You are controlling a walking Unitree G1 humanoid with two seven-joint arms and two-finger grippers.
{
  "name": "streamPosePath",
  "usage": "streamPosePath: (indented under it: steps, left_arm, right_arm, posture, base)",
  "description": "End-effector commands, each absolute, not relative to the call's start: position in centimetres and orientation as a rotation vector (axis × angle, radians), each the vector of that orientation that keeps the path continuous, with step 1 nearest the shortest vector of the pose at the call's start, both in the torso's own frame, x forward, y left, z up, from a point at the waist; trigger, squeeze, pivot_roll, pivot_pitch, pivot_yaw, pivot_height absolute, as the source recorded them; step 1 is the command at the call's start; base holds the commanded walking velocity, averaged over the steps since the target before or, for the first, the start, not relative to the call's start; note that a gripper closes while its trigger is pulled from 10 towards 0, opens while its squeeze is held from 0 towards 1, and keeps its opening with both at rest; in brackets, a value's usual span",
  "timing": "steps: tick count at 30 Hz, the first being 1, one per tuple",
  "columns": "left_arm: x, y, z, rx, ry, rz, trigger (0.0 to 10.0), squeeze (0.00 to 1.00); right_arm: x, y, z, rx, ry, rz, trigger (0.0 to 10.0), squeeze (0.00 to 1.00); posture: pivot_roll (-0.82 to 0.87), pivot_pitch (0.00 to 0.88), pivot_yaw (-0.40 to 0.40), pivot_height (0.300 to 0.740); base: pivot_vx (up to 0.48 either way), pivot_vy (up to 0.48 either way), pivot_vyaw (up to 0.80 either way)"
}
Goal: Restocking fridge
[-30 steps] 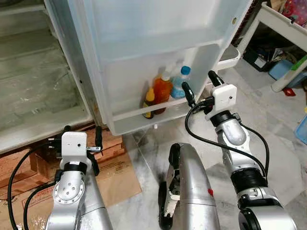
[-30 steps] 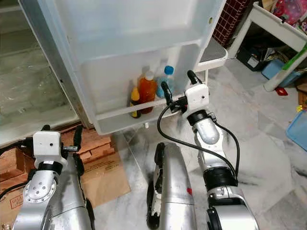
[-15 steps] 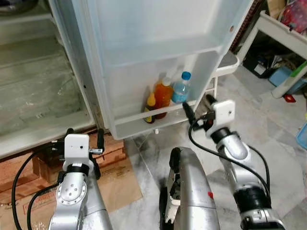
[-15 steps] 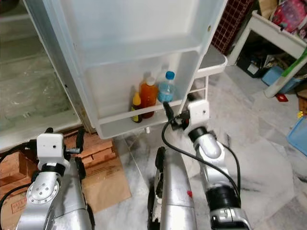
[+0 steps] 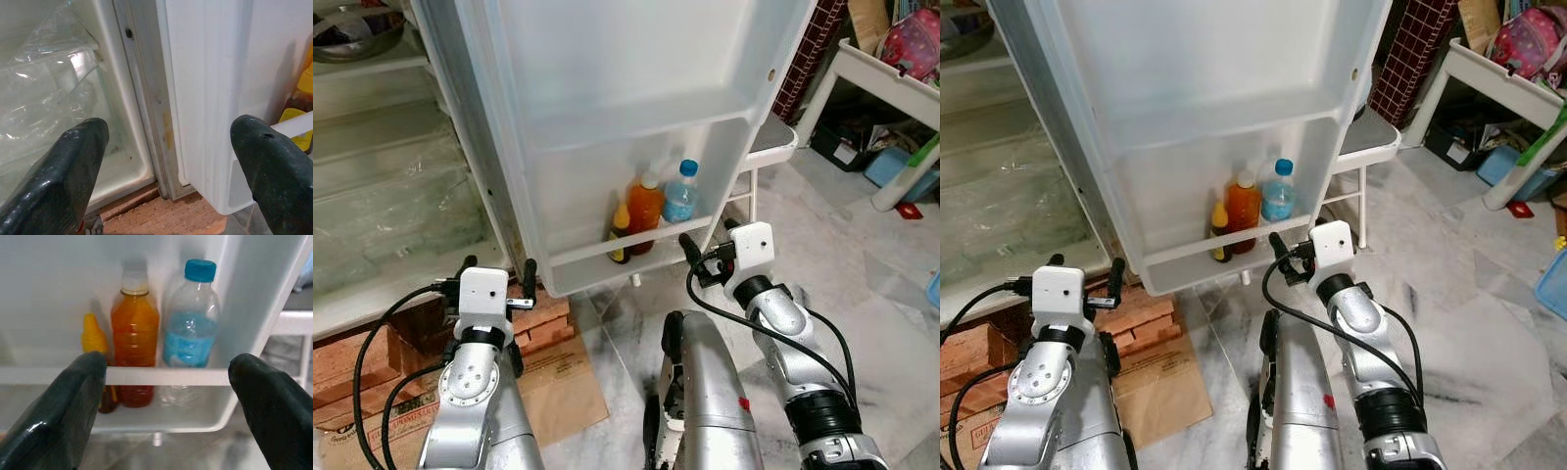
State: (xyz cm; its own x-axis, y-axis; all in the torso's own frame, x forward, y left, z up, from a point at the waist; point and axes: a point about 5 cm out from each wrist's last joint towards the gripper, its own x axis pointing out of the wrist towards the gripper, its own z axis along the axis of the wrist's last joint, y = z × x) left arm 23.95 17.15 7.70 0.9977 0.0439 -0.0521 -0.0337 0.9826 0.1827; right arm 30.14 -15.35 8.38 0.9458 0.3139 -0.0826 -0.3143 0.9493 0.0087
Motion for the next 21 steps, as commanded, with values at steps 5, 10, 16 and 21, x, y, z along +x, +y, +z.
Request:
streamPosePath:
  steps: [5,10,16,21]
  left_arm:
    - [23.7,16.8,6.9,0.169,0.079,0.045,10.0,0.0]
    - [23.2,16.7,6.6,0.166,0.082,0.04,10.0,0.0]
    - [22.3,17.4,6.1,0.167,0.099,0.055,10.0,0.0]
    - [22.0,17.2,5.9,0.164,0.103,0.049,10.0,0.0]
  right_arm:
    - [30.0,-15.1,9.6,0.035,0.028,0.359,10.0,0.0]
    - [30.0,-15.4,9.7,0.059,0.017,0.325,10.0,0.0]
    - [29.4,-15.7,9.4,0.064,0.03,0.319,10.0,0.0]
    - [28.5,-15.7,8.7,0.063,0.052,0.324,10.0,0.0]
  posture:
    - [0.06,0.0,-0.059,0.448]
    - [0.06,0.0,-0.059,0.466]
    - [0.06,0.0,-0.06,0.504]
    - [0.06,0.0,-0.058,0.538]
  base:
    - [0.0,0.0,0.0]
    - [0.0,0.0,-0.2]
    - [0.0,0.0,0.0]
    - [0.0,0.0,0.0]
